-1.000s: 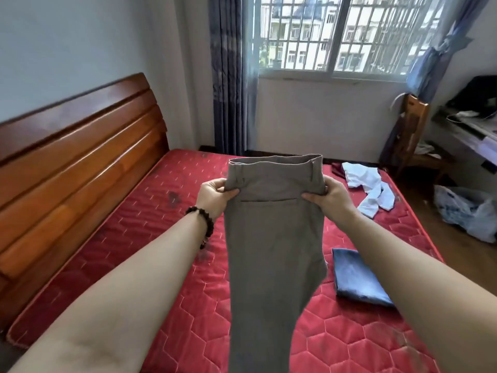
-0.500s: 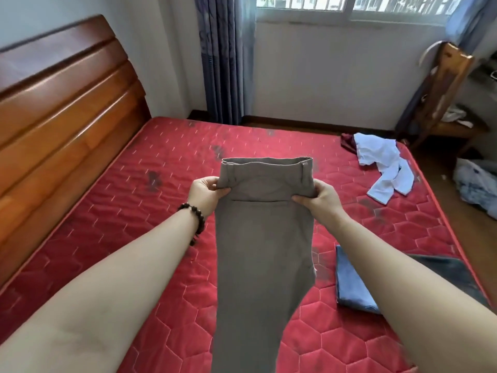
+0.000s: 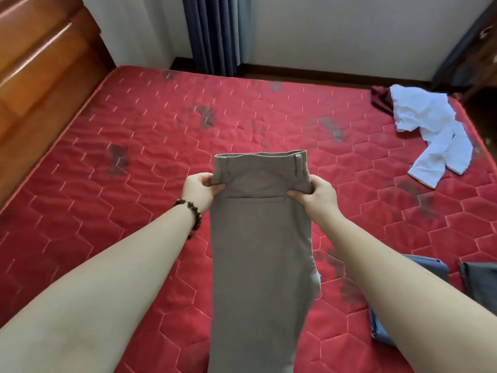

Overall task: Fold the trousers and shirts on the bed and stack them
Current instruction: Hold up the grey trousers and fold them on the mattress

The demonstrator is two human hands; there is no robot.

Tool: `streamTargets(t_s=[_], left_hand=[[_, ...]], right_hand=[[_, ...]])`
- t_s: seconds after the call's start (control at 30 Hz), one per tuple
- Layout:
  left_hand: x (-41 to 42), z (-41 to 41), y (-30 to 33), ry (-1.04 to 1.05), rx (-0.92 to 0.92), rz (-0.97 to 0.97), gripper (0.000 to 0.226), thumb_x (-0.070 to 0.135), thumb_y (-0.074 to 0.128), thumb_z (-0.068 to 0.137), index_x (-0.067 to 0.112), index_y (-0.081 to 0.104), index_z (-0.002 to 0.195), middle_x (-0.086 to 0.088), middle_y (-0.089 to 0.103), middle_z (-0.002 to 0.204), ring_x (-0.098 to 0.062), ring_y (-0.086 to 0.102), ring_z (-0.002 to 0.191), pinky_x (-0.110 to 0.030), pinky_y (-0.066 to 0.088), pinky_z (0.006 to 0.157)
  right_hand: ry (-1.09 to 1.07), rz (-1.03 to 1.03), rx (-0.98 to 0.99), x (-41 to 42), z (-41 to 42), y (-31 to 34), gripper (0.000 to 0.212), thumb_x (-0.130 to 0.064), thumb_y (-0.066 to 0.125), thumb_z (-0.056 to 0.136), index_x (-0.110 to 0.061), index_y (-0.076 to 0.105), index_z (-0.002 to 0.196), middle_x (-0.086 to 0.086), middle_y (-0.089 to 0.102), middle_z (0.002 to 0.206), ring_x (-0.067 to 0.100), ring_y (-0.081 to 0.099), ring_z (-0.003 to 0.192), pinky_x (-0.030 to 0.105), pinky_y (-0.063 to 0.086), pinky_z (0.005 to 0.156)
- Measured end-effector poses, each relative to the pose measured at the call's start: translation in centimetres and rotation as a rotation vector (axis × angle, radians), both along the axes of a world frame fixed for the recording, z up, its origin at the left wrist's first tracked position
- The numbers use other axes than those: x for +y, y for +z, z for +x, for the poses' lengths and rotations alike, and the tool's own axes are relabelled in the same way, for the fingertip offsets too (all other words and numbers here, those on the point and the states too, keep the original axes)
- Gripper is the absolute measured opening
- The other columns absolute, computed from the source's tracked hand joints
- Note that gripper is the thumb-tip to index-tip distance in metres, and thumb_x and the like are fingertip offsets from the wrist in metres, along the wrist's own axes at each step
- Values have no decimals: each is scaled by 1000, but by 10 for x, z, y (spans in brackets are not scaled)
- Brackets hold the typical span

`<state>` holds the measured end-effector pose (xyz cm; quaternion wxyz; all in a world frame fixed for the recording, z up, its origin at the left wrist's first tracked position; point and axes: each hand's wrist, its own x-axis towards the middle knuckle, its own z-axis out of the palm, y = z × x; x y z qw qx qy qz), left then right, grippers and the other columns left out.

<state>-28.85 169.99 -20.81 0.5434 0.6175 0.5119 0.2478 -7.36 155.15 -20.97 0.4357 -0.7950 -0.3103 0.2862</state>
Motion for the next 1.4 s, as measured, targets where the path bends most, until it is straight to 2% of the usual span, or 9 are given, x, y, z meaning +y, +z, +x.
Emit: streamTargets(t_s=[0.2, 0.3, 0.37, 0.47, 0.6, 0.7, 0.83, 1.03, 1.4], left_hand=[[50, 50, -109, 25, 70, 24, 12, 2, 69, 82, 12, 69, 89, -5, 71, 90, -9, 61, 73, -17, 46, 66], [63, 67, -159, -4, 171, 0, 20, 8, 67, 85, 8, 67, 104, -9, 70, 107, -16, 63, 91, -25, 48, 80], [66, 71, -186, -54, 300, -4, 36, 13, 65, 86, 7, 59, 121, -11, 62, 124, -23, 57, 115, -31, 43, 97], [57, 77, -214, -197, 432, 96, 50, 18, 64, 86, 8, 49, 133, -12, 50, 138, -27, 44, 130, -31, 34, 106], [30, 95, -249, -511, 606, 350, 54, 35, 55, 92, 18, 41, 141, -8, 21, 158, -24, 12, 147, -39, 13, 119], [9, 104, -281, -693, 824, 473, 64, 53, 35, 95, 34, 13, 152, 1, -7, 162, -24, -12, 148, -51, -5, 118], [2, 98, -316, -666, 977, 633, 64, 66, 11, 91, 46, -18, 144, 9, -30, 152, -39, -24, 142, -70, -13, 104], [1, 100, -331, -592, 990, 741, 66, 65, 5, 87, 45, -12, 147, 2, -15, 161, -43, -18, 143, -75, -6, 104], [-57, 72, -321, -603, 997, 664, 61, 53, 12, 95, 39, -17, 147, -10, -19, 159, -33, -21, 145, -60, -8, 113]], right_hand=[[-134, -52, -26, 53, 29, -102, 17, -16, 74, 77, -17, 62, 88, -10, 63, 82, 16, 60, 81, 26, 44, 67], [-140, -131, -55, 66, 44, -152, 25, -20, 72, 80, -18, 60, 101, -11, 60, 87, 19, 59, 90, 21, 37, 64], [-99, -285, -104, 71, 50, -181, 46, -27, 68, 85, -15, 51, 126, -3, 60, 103, 24, 57, 105, 25, 39, 74], [-35, -450, -226, 74, 49, -215, 65, -34, 60, 91, -11, 32, 145, 14, 43, 141, 31, 42, 131, 39, 37, 100], [248, -429, -558, 77, 28, -248, 64, -38, 49, 95, -17, 25, 151, 7, 15, 160, 22, 8, 148, 41, 9, 119], [474, -549, -729, 74, 19, -275, 65, -50, 33, 97, -26, 13, 153, 0, -3, 162, 19, -12, 148, 47, -4, 119], [501, -611, -824, 62, 18, -308, 65, -58, 11, 95, -32, -6, 152, -4, -15, 160, 16, -22, 145, 53, -11, 116], [410, -517, -915, 59, 16, -325, 64, -55, 14, 95, -31, 6, 153, -1, -1, 162, 18, -12, 148, 54, -4, 118], [396, -614, -805, 22, -37, -313, 58, -43, 16, 100, -32, -9, 151, 4, -11, 161, 23, -13, 148, 54, -11, 116]])
